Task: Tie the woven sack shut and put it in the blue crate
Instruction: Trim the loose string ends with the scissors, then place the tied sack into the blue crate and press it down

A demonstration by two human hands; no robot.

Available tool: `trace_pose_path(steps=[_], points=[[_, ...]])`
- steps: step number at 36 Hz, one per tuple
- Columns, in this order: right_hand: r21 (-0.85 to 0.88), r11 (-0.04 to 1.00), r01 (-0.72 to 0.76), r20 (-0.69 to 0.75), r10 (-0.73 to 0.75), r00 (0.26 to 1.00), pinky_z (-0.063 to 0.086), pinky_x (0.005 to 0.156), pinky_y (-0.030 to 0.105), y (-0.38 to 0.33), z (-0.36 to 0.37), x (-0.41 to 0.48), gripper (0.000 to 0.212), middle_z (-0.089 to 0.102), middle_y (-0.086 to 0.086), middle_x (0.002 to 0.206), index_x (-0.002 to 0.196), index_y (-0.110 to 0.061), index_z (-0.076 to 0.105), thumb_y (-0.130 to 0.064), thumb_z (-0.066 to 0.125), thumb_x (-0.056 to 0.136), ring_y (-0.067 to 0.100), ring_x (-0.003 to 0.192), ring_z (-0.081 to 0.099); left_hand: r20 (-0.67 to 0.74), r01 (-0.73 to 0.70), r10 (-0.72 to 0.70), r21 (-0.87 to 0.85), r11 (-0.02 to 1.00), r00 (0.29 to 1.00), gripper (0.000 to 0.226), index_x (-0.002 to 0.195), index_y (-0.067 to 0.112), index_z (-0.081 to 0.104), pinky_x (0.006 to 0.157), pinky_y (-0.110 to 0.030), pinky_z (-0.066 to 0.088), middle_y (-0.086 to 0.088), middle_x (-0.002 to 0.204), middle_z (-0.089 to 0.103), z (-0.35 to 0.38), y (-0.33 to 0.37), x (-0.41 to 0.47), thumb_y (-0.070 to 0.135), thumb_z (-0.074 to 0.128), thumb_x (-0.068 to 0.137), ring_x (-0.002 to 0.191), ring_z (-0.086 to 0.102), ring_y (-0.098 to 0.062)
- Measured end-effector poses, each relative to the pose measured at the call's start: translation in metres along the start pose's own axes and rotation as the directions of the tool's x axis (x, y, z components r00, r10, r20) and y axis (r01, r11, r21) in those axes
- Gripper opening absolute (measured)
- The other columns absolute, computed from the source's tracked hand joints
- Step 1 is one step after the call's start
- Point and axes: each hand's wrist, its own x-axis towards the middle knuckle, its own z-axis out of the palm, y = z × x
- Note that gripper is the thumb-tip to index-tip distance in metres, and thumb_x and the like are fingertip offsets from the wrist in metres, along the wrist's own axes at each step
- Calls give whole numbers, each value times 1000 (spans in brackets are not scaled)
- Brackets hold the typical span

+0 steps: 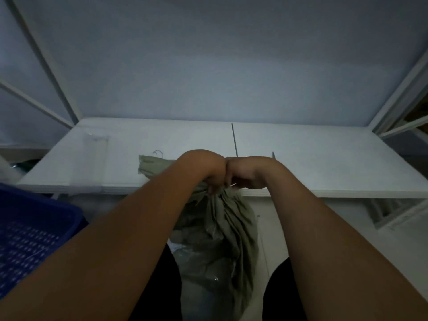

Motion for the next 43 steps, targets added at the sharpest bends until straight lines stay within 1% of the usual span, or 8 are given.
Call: trace_pose_path(steps=[4,10,14,18,27,35,39,43], points=[[-52,998,-19,11,20,1000,49,72,29,-4,24,-12,50,69,16,111,122,-5,61,8,61,74,24,92,62,28,45,-47,78,996,998,68,133,13,56,81,-36,49,-10,124,62,7,-5,-21,6,80,70,105,60,-29],[-54,993,-101,68,105,992,53,97,53,3,63,-30,74,74,17,111,123,-11,65,-27,91,55,36,103,70,-229,-51,59,41,998,972,52,125,23,59,83,-37,54,-3,122,59,29,-34,-44,10,69,76,105,60,-25],[-232,972,-30,-210,-20,978,54,95,46,-8,83,-34,74,69,11,115,123,-9,64,-41,86,60,30,98,68,-531,-51,323,463,885,783,34,110,24,61,86,-37,42,-1,102,65,52,-58,-57,14,64,77,99,60,-27],[-250,968,-22,-188,-26,982,51,98,45,-20,104,-38,85,63,9,124,130,-13,59,-60,79,63,28,104,64,-629,-2,460,589,808,627,34,90,20,62,70,-36,43,-1,76,61,74,-87,-78,24,73,58,73,59,-27],[-353,935,0,-113,-42,993,55,95,46,-59,145,-66,60,69,12,112,116,-10,66,-45,79,69,32,96,70,-721,57,329,454,889,610,41,101,14,65,69,-38,46,-6,81,64,106,-133,-132,20,78,63,74,61,-31],[-347,935,73,-86,-110,990,58,89,48,-80,151,-86,48,76,10,99,106,-12,71,-35,81,65,32,87,74,-845,0,201,231,973,496,42,116,14,61,70,-36,51,-8,94,66,101,-152,-160,25,75,78,85,63,-30],[-335,940,63,-34,-78,996,58,89,51,-78,153,-91,46,76,13,98,104,-8,72,-29,80,65,34,88,75,-830,14,97,125,992,549,33,104,17,60,65,-38,52,-7,89,65,115,-173,-168,21,75,76,80,63,-29],[-401,914,58,28,-51,998,58,90,40,-78,148,-106,19,74,9,93,95,-8,72,-18,76,80,26,84,72,-776,139,-158,-91,986,611,9,87,18,58,65,-36,50,-3,87,65,124,-195,-179,20,66,84,82,62,-25]])
